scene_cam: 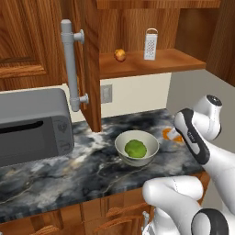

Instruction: Pick the cheese from the fridge and the cheese grater from the cabinet and place them next to the salad bowl.

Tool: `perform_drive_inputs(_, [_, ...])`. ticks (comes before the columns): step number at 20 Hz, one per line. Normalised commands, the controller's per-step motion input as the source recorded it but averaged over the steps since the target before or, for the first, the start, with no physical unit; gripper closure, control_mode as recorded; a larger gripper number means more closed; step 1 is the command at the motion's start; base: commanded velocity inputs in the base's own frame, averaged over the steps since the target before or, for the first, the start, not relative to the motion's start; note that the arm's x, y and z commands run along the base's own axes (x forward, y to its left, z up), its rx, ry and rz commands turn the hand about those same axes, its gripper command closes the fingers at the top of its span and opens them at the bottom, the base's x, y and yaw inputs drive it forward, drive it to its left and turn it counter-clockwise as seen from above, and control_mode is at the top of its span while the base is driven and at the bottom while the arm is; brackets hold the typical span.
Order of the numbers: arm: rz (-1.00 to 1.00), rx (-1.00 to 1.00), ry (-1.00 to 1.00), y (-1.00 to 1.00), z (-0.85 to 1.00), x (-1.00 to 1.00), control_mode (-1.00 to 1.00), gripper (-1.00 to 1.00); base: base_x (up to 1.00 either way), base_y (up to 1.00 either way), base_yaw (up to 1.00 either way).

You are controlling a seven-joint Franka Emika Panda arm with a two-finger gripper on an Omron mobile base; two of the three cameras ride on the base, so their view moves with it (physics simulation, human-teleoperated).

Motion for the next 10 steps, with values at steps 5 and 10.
perform_drive_inputs(5, [0.03, 0.0, 0.01, -0.16, -0.21, 0.09, -1.0, 1.0, 0.0, 0.0, 0.0])
perform_drive_inputs(10, [0.03, 0.0, 0.02, -0.14, -0.19, 0.07, -1.0, 1.0, 0.0, 0.0, 0.0])
